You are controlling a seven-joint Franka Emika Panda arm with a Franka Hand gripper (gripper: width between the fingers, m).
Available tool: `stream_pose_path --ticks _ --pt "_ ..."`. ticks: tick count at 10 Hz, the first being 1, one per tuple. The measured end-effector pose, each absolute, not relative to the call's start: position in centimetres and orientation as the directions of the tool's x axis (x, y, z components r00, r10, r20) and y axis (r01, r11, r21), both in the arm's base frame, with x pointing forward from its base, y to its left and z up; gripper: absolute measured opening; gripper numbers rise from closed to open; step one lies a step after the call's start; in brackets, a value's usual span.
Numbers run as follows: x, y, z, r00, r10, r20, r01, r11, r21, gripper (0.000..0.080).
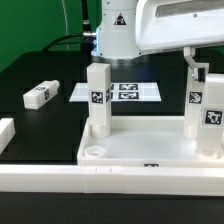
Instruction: Assemble desk
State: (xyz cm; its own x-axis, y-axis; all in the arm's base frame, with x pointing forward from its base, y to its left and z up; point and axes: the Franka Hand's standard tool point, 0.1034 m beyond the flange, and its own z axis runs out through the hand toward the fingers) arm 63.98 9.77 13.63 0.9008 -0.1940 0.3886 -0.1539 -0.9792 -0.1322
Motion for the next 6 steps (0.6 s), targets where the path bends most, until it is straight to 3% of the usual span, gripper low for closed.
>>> stream_pose_path --ticks 1,2,3,4,6 --pt "63.96 9.77 13.61 0.901 -0.194 0.388 -0.154 -0.979 -0.132 0.0292" --pt "63.96 9.77 13.60 0.901 -0.194 0.388 -0.154 -0.979 -0.132 0.0470" --pt "63.96 9.74 13.60 0.901 -0.194 0.387 -0.154 -0.979 -0.132 0.0470" --pt "63.97 9.63 13.61 0.901 -0.195 0.387 -0.156 -0.979 -0.131 0.0612" --pt "64.06 9.53 14.05 0.901 -0.198 0.385 -0.158 -0.978 -0.134 0.0646"
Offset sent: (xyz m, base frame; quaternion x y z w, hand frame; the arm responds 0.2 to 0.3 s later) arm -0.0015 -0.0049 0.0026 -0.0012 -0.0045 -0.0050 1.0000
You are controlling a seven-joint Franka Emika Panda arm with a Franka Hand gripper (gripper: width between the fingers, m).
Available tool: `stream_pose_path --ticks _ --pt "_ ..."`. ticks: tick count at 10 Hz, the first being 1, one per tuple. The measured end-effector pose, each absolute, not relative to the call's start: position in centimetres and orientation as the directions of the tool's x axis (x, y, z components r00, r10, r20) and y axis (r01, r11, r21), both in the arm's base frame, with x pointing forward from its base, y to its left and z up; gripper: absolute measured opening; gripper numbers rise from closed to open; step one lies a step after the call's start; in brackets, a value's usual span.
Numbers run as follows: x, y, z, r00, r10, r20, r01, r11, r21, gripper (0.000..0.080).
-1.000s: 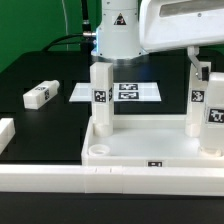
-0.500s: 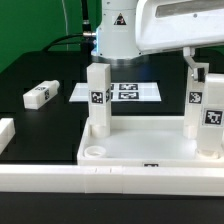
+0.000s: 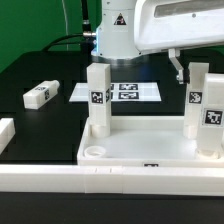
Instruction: Assemble desk
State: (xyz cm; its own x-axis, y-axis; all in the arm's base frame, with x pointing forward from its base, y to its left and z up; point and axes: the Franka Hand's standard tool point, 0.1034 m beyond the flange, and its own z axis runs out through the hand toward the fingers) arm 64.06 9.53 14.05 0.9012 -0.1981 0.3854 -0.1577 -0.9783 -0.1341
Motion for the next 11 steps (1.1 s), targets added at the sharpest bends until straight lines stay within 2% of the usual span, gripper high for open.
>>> stream_pose_path --ticks 4,8,11 --pt "64.7 9.1 17.2 0.917 -0.212 0.338 -0.169 -0.974 -0.153 0.0649" --pt "64.5 9.0 16.6 0.924 -0.211 0.318 -0.172 -0.974 -0.149 0.0649" --pt "63.9 8.7 16.4 0.974 -0.206 0.095 -0.192 -0.971 -0.143 0.0649"
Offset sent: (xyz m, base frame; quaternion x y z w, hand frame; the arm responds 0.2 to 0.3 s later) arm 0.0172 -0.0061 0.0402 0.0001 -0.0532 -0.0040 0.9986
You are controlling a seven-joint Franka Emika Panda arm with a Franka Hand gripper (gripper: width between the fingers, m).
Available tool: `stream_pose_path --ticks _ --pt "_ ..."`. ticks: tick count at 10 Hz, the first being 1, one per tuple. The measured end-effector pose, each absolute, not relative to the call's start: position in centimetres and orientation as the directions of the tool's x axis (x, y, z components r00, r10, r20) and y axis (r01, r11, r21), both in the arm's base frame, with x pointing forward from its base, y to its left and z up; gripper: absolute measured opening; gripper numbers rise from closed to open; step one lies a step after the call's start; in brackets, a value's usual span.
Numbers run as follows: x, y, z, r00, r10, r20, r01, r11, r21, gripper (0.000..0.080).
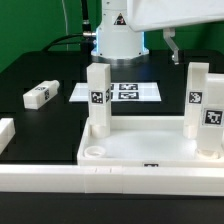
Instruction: Assemble desk
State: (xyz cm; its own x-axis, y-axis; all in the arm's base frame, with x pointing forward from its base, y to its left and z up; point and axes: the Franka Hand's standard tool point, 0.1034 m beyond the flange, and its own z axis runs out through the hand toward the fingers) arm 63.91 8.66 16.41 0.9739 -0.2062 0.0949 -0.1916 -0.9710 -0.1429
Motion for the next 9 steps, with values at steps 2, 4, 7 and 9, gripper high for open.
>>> stream_pose_path --ticks 2,4,7,9 --pt "63.5 8.2 16.1 0.979 -0.198 -0.050 -0.203 -0.970 -0.135 0.0649" --pt "63.5 8.0 15.9 0.973 -0.196 -0.119 -0.211 -0.969 -0.129 0.0649" --pt "64.0 8.7 15.3 0.982 -0.164 -0.095 -0.172 -0.981 -0.087 0.0649" --pt "64.9 9.5 14.8 0.987 -0.138 -0.081 -0.141 -0.990 -0.033 0.0649"
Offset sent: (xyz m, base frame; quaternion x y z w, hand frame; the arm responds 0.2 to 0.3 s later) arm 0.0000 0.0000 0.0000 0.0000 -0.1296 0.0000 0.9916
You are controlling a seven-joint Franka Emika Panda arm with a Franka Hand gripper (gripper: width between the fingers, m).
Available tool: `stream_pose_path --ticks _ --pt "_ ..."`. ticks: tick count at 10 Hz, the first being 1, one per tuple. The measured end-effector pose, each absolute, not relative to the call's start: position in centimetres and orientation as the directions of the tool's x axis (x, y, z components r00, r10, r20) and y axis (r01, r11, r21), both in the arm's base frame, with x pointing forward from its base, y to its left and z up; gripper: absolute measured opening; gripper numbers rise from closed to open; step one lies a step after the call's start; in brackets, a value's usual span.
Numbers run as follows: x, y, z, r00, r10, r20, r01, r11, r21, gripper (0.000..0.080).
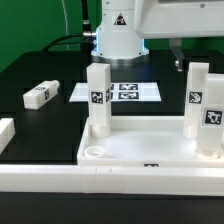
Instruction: Assemble desk
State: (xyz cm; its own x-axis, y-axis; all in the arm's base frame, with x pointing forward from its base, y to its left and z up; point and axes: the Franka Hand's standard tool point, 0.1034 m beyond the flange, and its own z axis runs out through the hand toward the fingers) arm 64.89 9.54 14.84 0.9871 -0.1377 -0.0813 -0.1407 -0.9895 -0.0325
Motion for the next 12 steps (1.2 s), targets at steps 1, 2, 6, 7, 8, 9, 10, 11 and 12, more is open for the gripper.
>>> stream_pose_path --ticks 1,2,6,7,8,9,10,11,12 --pt "65.1 9.4 14.5 0.987 -0.140 -0.075 -0.143 -0.989 -0.032 0.0649" --pt "65.1 9.3 14.4 0.987 -0.142 -0.074 -0.145 -0.989 -0.032 0.0649" --pt "65.4 8.9 12.9 0.987 -0.147 -0.062 -0.149 -0.988 -0.027 0.0649" --pt "65.4 8.8 12.8 0.987 -0.148 -0.063 -0.150 -0.988 -0.026 0.0649" --pt "65.4 8.7 12.6 0.987 -0.149 -0.065 -0.151 -0.988 -0.025 0.0649" --pt "65.3 8.7 12.5 0.987 -0.149 -0.066 -0.151 -0.988 -0.025 0.0527" --pt "65.3 8.7 12.5 0.987 -0.148 -0.068 -0.150 -0.988 -0.025 0.0391" --pt "65.3 8.7 12.5 0.986 -0.149 -0.068 -0.151 -0.988 -0.025 0.0391" --pt "65.3 8.7 12.5 0.986 -0.150 -0.068 -0.151 -0.988 -0.025 0.0290"
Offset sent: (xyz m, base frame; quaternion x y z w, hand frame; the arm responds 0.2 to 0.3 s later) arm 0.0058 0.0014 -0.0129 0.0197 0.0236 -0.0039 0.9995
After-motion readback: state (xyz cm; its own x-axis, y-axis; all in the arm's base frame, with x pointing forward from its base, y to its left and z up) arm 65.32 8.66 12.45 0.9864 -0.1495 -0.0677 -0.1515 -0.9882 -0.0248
